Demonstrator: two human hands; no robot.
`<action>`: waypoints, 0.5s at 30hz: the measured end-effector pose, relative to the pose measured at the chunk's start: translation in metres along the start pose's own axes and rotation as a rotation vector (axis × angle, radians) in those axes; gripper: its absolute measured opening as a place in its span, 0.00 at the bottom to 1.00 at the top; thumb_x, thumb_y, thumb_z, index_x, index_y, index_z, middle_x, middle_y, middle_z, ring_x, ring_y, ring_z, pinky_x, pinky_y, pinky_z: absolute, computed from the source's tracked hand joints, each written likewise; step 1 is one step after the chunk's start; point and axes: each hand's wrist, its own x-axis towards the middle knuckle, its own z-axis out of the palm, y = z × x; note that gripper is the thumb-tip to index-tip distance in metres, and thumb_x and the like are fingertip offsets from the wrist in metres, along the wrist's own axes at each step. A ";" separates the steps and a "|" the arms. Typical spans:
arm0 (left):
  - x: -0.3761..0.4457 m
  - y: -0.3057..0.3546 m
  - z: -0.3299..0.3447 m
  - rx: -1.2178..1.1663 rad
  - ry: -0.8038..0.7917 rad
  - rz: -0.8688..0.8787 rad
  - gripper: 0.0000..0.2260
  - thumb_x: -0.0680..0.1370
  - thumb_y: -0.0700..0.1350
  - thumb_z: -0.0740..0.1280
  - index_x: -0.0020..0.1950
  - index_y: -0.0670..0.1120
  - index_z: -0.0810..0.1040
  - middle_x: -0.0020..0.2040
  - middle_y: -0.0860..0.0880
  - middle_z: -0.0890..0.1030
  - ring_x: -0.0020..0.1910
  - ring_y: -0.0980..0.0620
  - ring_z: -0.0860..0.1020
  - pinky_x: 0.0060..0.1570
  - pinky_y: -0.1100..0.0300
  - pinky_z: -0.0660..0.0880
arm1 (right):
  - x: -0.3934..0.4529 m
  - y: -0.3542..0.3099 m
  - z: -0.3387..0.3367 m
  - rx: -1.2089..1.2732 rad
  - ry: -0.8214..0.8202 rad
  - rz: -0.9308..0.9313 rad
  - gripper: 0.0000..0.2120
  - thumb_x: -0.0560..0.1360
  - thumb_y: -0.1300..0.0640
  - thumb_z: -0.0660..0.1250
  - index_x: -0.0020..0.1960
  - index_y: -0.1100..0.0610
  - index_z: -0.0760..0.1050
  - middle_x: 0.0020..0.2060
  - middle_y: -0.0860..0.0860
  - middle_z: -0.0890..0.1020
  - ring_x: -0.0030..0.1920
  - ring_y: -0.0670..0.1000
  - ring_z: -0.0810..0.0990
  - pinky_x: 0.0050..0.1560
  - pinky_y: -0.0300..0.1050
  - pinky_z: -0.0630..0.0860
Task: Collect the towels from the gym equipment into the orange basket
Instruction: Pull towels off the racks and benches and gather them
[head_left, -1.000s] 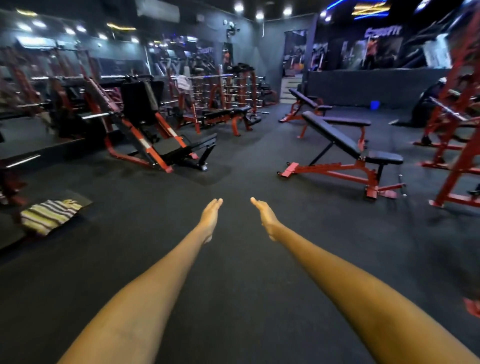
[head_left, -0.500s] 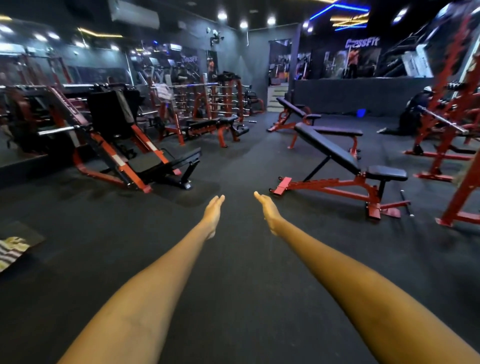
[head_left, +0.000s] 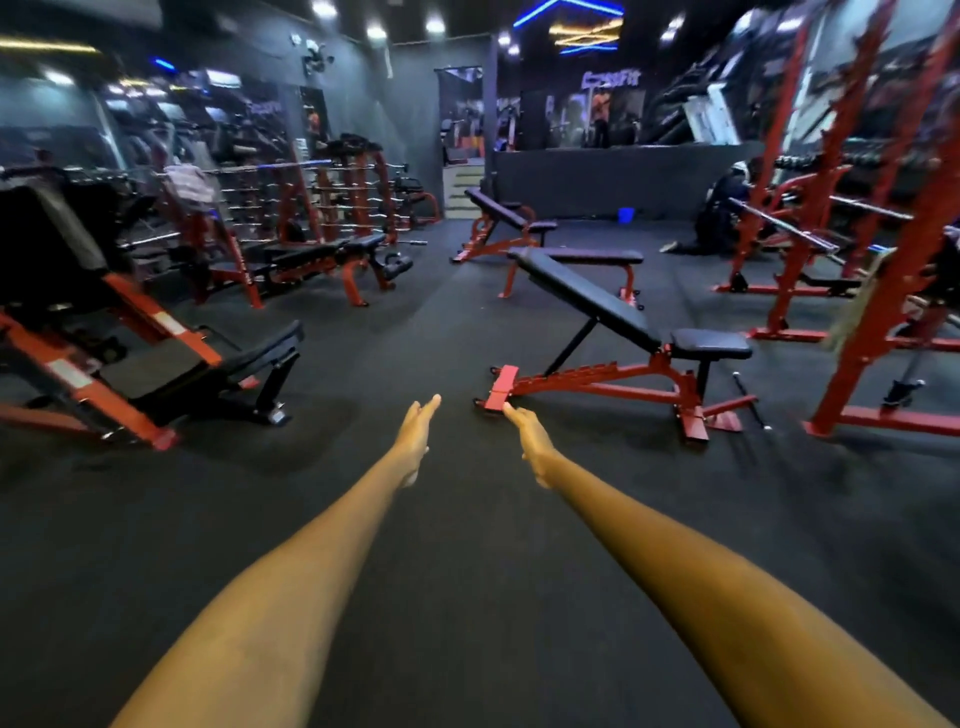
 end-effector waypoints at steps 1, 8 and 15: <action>0.023 0.010 0.011 0.014 -0.033 0.004 0.31 0.80 0.56 0.57 0.78 0.48 0.48 0.78 0.50 0.52 0.77 0.49 0.55 0.74 0.50 0.55 | 0.019 -0.007 -0.007 0.007 0.018 0.002 0.26 0.80 0.47 0.57 0.74 0.58 0.60 0.73 0.54 0.65 0.73 0.55 0.63 0.70 0.51 0.60; 0.164 0.061 0.139 0.102 -0.263 0.085 0.30 0.81 0.54 0.57 0.78 0.46 0.49 0.78 0.50 0.53 0.77 0.50 0.55 0.74 0.53 0.53 | 0.146 -0.038 -0.086 0.060 0.206 -0.015 0.29 0.80 0.46 0.57 0.76 0.58 0.56 0.75 0.54 0.61 0.74 0.56 0.60 0.72 0.53 0.59; 0.277 0.072 0.279 0.138 -0.382 0.095 0.27 0.82 0.52 0.56 0.78 0.46 0.52 0.78 0.49 0.53 0.77 0.49 0.54 0.73 0.54 0.52 | 0.260 -0.043 -0.223 0.078 0.431 -0.061 0.24 0.81 0.50 0.57 0.73 0.60 0.62 0.71 0.56 0.67 0.72 0.56 0.64 0.70 0.51 0.61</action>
